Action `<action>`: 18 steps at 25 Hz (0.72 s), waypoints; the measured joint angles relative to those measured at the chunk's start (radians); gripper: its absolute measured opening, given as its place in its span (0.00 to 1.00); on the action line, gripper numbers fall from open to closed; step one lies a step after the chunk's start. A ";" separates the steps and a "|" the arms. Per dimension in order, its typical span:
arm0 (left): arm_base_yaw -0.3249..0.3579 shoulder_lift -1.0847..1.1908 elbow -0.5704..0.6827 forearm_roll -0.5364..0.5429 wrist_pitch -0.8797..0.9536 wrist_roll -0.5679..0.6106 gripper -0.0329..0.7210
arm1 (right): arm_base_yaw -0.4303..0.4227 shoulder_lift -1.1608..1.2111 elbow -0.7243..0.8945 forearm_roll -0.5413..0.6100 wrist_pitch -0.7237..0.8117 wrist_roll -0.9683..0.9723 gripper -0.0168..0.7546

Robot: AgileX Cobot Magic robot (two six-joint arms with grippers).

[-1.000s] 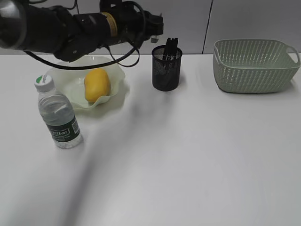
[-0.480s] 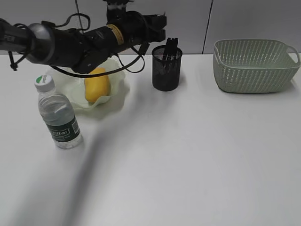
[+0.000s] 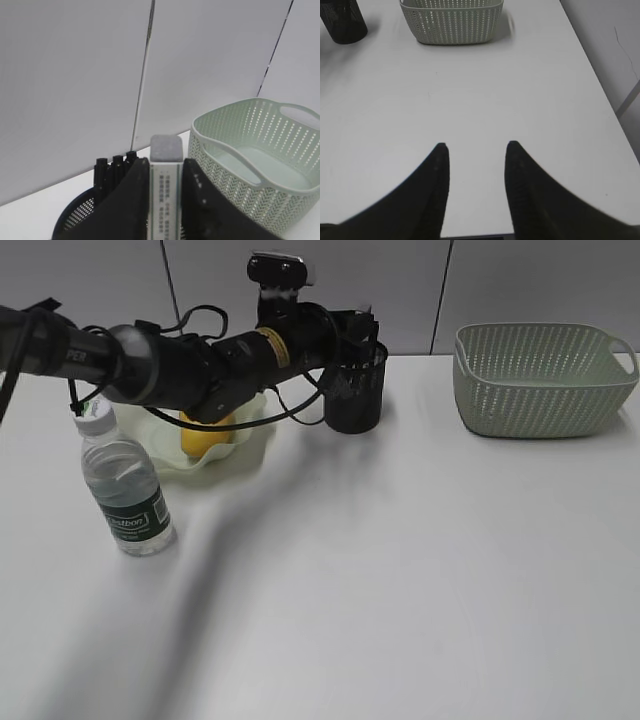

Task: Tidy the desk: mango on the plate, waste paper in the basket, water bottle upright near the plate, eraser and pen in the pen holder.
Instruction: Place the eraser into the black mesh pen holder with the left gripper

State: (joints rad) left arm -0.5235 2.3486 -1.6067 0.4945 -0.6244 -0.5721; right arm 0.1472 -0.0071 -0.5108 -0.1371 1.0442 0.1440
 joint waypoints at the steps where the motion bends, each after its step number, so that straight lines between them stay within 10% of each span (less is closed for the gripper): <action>1: 0.000 0.002 -0.001 -0.001 0.000 0.000 0.25 | 0.000 0.000 0.000 0.000 0.000 0.000 0.42; 14: 0.022 -0.006 -0.001 -0.065 -0.002 -0.008 0.47 | 0.000 0.000 0.000 0.000 0.000 0.000 0.42; 18: 0.021 -0.118 0.003 0.147 0.156 -0.209 0.45 | 0.000 0.000 0.000 0.000 0.000 0.000 0.42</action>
State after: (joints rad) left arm -0.5025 2.2302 -1.6039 0.6419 -0.4680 -0.7806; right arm 0.1472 -0.0071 -0.5108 -0.1371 1.0442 0.1440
